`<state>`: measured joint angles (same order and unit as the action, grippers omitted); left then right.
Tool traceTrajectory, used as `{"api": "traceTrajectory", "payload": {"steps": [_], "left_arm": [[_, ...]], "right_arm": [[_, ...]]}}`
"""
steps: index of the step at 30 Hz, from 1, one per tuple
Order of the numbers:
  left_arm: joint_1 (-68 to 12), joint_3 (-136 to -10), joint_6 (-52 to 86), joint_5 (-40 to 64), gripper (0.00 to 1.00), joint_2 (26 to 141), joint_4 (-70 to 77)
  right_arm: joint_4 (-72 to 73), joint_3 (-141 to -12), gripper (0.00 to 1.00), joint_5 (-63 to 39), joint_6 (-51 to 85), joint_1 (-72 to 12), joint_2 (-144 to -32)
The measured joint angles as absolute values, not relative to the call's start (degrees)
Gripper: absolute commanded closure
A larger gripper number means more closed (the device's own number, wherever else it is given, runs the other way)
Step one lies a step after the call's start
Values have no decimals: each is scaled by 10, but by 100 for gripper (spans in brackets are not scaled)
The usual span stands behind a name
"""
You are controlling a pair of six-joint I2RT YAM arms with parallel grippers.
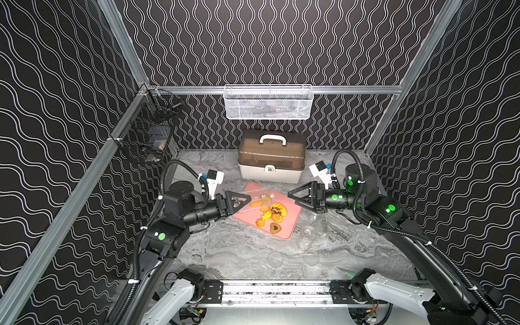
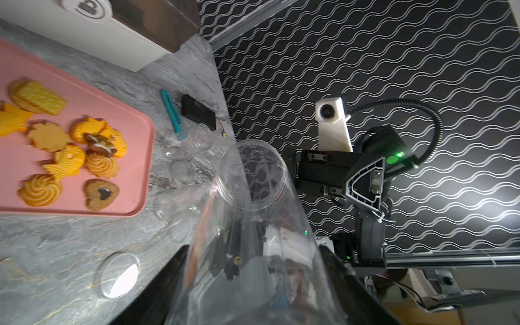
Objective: Pour the cookies out of the jar
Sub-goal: Pour the cookies in the jar onto the tray, then place the jar at the center of the board.
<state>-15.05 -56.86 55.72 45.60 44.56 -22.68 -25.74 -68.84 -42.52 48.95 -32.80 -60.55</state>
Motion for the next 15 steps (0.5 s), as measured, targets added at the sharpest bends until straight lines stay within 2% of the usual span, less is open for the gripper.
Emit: {"api": "traceTrajectory", "payload": {"steps": [11, 15], "left_arm": [[-163, -482, 745, 521, 31, 460, 48], [-165, -475, 783, 529, 31, 463, 105]], "right_arm": [[-110, -624, 0, -505, 583, -321, -606], [-55, -614, 0, -522, 623, -324, -619]]}}
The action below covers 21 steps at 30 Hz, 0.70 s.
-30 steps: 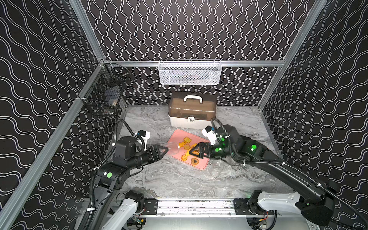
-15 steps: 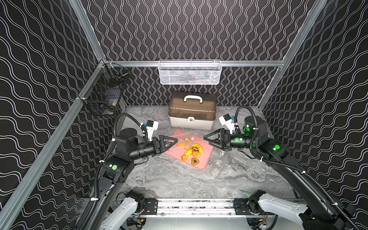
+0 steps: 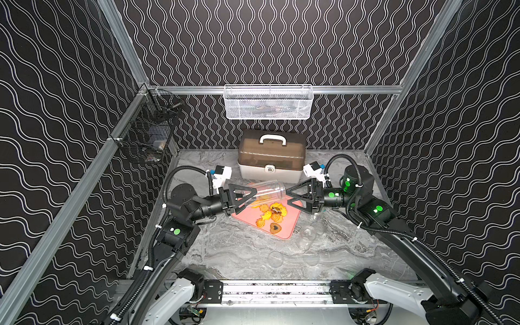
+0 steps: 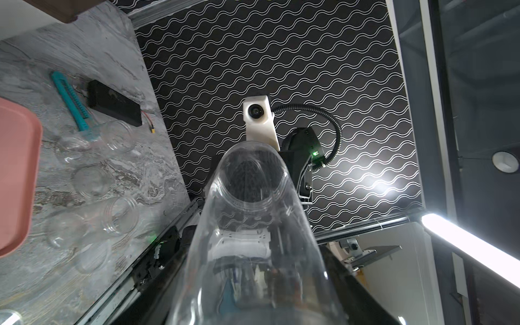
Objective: Pour the cookies out of the jar
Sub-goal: Place the jar at the center of the board.
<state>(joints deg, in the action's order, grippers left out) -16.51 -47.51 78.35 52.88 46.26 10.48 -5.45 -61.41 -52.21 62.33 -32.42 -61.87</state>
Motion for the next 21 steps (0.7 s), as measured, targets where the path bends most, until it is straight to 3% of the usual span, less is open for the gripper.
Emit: {"api": "traceTrajectory", "payload": {"steps": [11, 21], "left_arm": [[-172, -472, 825, 542, 30, 470, 170], [-178, -471, 840, 550, 30, 473, 183]], "right_arm": [[43, -626, 1, -536, 672, -360, -659], [54, -660, 11, -529, 677, -362, -671]]}}
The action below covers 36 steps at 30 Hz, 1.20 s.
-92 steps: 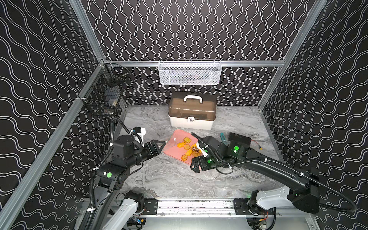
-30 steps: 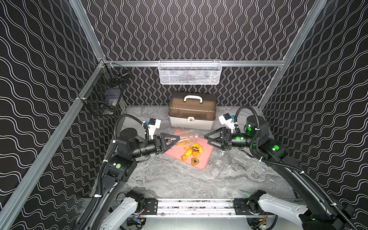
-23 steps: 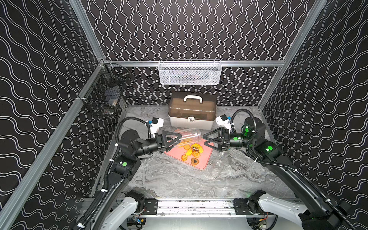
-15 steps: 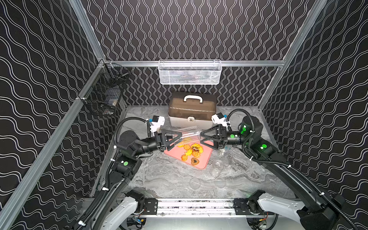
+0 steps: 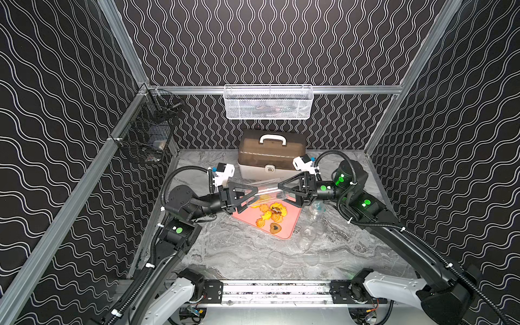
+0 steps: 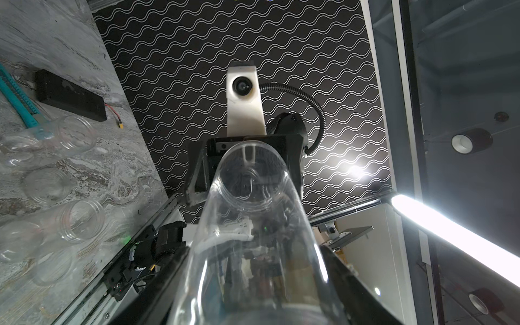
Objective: Pour the cookies out of the jar
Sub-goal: Place the jar at the center of the board.
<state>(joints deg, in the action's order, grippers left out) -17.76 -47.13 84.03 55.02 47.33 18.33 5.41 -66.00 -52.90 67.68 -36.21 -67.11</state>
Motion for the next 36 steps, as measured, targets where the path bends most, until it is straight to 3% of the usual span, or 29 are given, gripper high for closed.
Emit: {"api": "traceTrajectory", "payload": {"steps": [5, 19, 31, 34, 36], "left_arm": [[-181, -477, 838, 554, 30, 474, 175], [-185, -494, 809, 562, 30, 482, 139], [-186, -496, 796, 563, 29, 482, 123], [-186, -497, 795, 563, 29, 482, 120], [-186, -497, 795, 562, 29, 483, 119]], "right_arm": [[50, -677, 21, -530, 669, -362, -682], [25, -678, 29, -543, 665, -362, -683], [25, -664, 30, -547, 666, -362, -676], [29, -661, 21, -548, 669, -362, -675], [30, -661, 20, -552, 671, -362, -676]]}}
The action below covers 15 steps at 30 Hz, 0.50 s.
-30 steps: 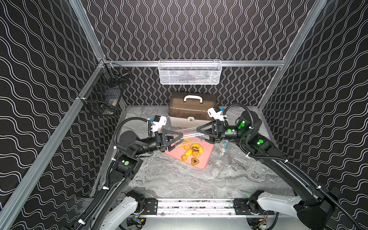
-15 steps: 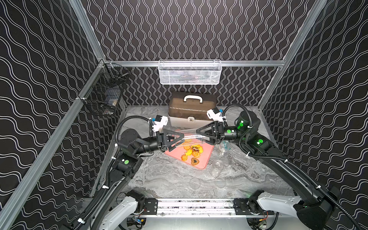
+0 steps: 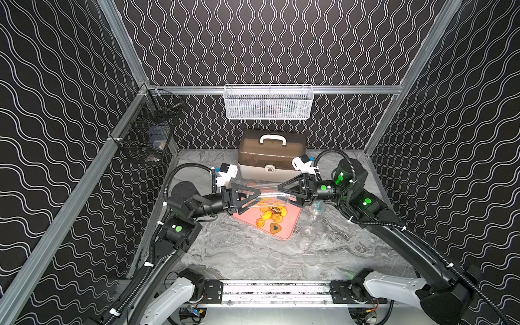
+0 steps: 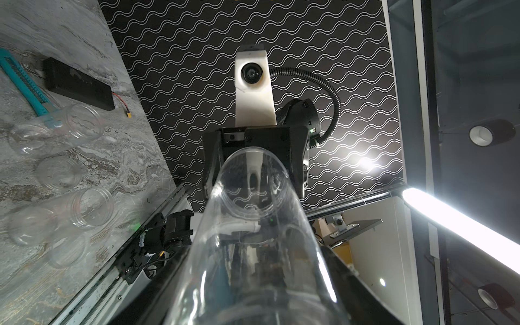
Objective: Pour the cookies out of the jar
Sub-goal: Place the jar at the center of the board.
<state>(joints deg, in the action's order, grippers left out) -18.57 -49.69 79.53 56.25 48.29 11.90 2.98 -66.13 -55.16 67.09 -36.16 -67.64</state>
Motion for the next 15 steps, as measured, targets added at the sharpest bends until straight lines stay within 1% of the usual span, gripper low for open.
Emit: {"api": "traceTrajectory", "payload": {"steps": [4, 12, 15], "left_arm": [[-186, -498, 794, 562, 29, 483, 117], [-186, -498, 794, 563, 29, 483, 120], [-186, -498, 794, 563, 29, 483, 120]], "right_arm": [[43, -659, 21, -568, 683, -362, -681], [55, -655, 31, -582, 697, -362, -681], [59, -652, 32, -584, 700, -362, -681]]}}
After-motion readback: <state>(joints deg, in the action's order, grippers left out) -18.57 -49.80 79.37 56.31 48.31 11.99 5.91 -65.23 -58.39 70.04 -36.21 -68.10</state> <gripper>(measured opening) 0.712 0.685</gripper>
